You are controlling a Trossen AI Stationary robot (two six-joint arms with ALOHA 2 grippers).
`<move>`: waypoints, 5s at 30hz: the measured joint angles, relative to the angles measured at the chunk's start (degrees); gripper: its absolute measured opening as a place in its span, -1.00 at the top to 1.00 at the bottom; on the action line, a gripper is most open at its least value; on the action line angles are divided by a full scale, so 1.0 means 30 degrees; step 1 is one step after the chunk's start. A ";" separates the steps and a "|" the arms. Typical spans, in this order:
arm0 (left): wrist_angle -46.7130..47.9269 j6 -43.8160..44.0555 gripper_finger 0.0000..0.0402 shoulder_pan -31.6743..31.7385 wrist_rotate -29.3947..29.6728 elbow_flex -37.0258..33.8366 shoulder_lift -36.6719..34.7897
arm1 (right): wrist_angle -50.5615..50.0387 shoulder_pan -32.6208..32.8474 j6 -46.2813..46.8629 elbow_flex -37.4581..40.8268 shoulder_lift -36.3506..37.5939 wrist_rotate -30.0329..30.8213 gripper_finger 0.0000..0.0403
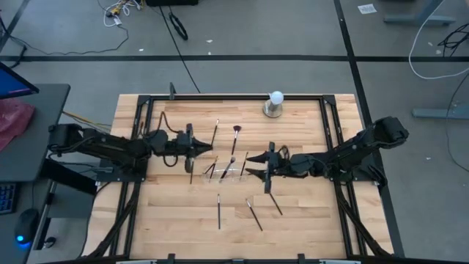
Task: Put items in baskets/containers
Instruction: Put the eyeshadow brush into the transparent organizer
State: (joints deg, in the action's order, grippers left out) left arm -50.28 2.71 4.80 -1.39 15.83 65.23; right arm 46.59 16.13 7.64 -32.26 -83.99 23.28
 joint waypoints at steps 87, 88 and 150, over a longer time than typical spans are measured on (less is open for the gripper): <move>0.1732 -0.0615 0.91 -0.5544 0.1829 0.3637 0.1647 | 0.0952 -0.0608 -0.6352 -0.6509 -0.4465 -0.4545 0.55; 0.1721 -0.0615 0.91 -0.5551 0.1817 0.3637 0.1647 | 0.0969 -0.0608 -0.6352 -0.6509 -0.4466 -0.4541 0.59; 2.3509 0.6372 0.12 -1.0848 1.3486 0.7637 -0.0532 | -1.4710 -0.4038 0.3464 -0.6502 -0.1242 -0.7628 0.98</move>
State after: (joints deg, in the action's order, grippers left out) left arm 20.25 21.82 -27.75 39.07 38.74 63.64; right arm 2.46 4.02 18.03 -51.77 -87.72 0.40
